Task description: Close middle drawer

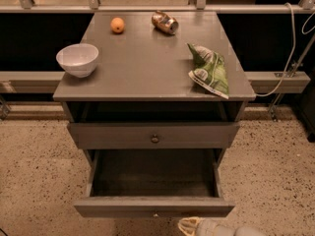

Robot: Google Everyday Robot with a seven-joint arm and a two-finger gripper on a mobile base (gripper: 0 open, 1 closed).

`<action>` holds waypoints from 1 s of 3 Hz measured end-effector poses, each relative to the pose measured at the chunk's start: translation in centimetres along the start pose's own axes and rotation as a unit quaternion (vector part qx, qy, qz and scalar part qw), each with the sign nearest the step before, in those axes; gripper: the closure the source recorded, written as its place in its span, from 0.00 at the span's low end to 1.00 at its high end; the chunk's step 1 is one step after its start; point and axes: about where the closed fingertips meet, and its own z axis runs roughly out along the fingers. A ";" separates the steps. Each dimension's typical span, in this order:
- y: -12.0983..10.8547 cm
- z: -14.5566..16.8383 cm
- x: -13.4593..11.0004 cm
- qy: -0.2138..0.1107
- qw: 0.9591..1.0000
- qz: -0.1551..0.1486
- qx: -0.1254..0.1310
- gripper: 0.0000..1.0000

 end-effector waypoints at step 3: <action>-6.9 7.5 -5.7 -0.044 0.998 -0.037 0.005 1.00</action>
Offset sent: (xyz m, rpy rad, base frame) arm 0.1588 0.0575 0.0080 0.0506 -0.1035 -0.0010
